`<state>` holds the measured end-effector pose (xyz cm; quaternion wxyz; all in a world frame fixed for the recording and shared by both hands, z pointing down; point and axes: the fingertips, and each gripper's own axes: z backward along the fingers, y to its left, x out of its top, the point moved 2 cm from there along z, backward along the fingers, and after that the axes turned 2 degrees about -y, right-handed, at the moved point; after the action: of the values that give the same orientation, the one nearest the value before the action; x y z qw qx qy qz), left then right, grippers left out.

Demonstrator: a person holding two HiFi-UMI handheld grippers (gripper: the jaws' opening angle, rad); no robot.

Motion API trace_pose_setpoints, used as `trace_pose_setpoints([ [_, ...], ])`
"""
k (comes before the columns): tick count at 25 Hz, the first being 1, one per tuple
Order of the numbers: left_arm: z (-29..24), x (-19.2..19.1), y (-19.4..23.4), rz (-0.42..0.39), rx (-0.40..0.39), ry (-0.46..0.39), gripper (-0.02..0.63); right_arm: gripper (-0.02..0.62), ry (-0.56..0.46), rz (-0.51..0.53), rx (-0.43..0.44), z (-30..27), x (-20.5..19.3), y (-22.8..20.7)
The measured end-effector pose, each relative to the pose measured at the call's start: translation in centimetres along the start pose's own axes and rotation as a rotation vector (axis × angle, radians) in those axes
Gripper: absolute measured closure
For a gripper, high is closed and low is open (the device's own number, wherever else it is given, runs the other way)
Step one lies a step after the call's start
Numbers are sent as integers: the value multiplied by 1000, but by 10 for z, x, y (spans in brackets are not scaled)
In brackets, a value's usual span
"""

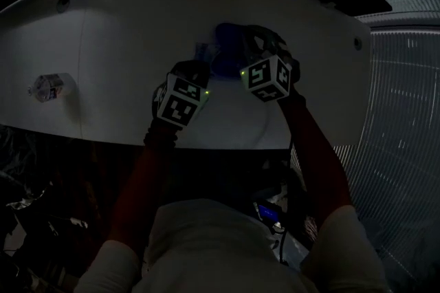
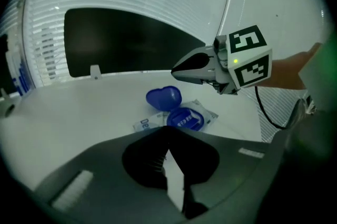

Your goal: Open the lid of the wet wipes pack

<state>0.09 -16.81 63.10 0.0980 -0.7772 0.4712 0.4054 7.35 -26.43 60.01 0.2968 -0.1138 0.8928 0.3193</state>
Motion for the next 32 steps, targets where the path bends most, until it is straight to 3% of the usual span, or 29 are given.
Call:
trace_pose_setpoints([
  [5,64,56,-20,-15,29,-170,604,594,-143,-239,-92,87,52,-32],
  [8,107,107,-28,-46,39,-300,604,594,-272,-343,-192,135,87,-67],
  [11,149,145,-45,-42,16,-410,604,594,-366,-458,-270,188,114,-91],
  [13,173,151,-61,-17,-13,-452,604,594,-394,-512,-296,224,124,-89],
  [18,211,157,-82,-39,-13,-512,604,594,-486,-535,-320,276,147,-72],
  [25,276,196,-116,-71,-24,-655,603,594,-598,-577,-318,336,192,-57],
  [32,293,195,-131,-80,-70,-746,604,594,-664,-680,-254,333,195,-13],
])
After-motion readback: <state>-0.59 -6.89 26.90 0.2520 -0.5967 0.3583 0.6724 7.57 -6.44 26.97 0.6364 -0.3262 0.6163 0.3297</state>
